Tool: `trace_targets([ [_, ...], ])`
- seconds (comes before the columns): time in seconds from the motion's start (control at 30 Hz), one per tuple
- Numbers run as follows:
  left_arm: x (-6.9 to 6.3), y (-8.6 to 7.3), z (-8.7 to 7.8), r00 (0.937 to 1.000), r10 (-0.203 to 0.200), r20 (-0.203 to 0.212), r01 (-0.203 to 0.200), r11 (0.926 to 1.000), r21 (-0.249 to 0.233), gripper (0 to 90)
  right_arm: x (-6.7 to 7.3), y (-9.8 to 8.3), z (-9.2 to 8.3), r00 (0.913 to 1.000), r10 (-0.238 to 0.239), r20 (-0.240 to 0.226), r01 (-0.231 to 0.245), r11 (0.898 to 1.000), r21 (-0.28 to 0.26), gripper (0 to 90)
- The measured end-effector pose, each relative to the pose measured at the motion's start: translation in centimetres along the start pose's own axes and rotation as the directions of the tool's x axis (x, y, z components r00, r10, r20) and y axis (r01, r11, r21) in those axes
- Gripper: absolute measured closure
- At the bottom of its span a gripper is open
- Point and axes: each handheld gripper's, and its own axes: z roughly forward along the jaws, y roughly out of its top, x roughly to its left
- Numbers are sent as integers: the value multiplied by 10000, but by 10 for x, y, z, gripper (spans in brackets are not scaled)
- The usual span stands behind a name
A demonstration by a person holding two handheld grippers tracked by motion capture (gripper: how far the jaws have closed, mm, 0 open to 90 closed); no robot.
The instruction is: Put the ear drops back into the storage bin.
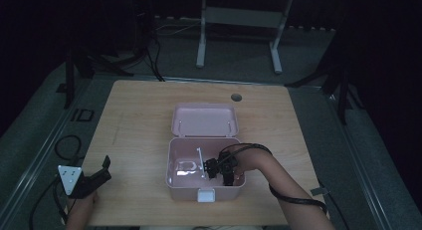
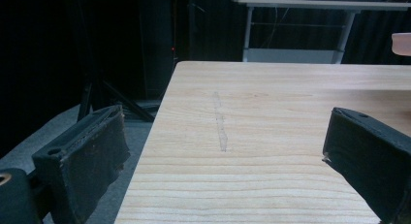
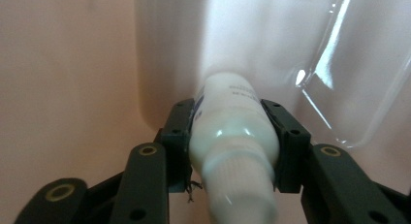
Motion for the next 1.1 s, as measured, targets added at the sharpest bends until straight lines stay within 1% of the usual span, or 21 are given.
trace_targets([
  [0.1,0,0,0,10000,12,0,-12,10000,-7,24,0,-1,-1,9999,-22,-118,21,10000,-93,571],
  [0.27,0,0,0,10000,20,-12,-20,10000,-3,24,2,-2,-6,9999,28,-128,-30,9998,-203,540],
  [0.37,0,0,0,10000,27,-20,-27,10000,-2,24,2,-4,-11,10000,18,-4,-18,9996,-283,521],
  [0.43,0,0,0,10000,27,-20,-27,10000,-1,24,2,-5,-16,9999,118,41,-117,9993,-368,514],
  [0.57,0,0,0,10000,19,-19,-19,10000,7,24,4,-8,-28,9996,82,279,-68,9987,-507,495],
  [0.7,0,0,0,10000,26,-20,-26,10000,-1,24,4,-11,-40,9986,223,475,-189,9973,-707,469],
  [0.97,0,0,0,10000,38,-15,-38,10000,2,24,4,-19,-60,9960,512,734,-420,9918,-1208,368],
  [1.03,-1,0,0,10000,22,3,-22,10000,-11,24,4,-22,-64,9956,614,709,-512,9893,-1365,341],
  [1.1,0,0,0,10000,27,-4,-27,10000,3,24,4,-25,-69,9946,825,630,-714,9843,-1614,301],
])
